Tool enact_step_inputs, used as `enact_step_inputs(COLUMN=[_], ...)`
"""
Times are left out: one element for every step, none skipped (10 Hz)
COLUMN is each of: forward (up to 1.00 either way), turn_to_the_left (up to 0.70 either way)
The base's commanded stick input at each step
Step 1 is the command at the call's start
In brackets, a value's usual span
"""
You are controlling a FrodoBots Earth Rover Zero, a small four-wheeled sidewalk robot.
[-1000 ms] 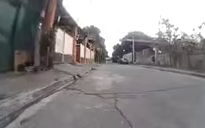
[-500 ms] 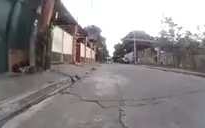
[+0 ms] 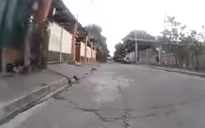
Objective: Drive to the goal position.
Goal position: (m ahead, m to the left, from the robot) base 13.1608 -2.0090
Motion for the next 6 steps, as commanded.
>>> enact_step_inputs(forward=[0.70,0.70,0.70,0.70,0.70,0.70], turn_to_the_left=[0.00,0.00,0.00,0.00,0.00,0.00])
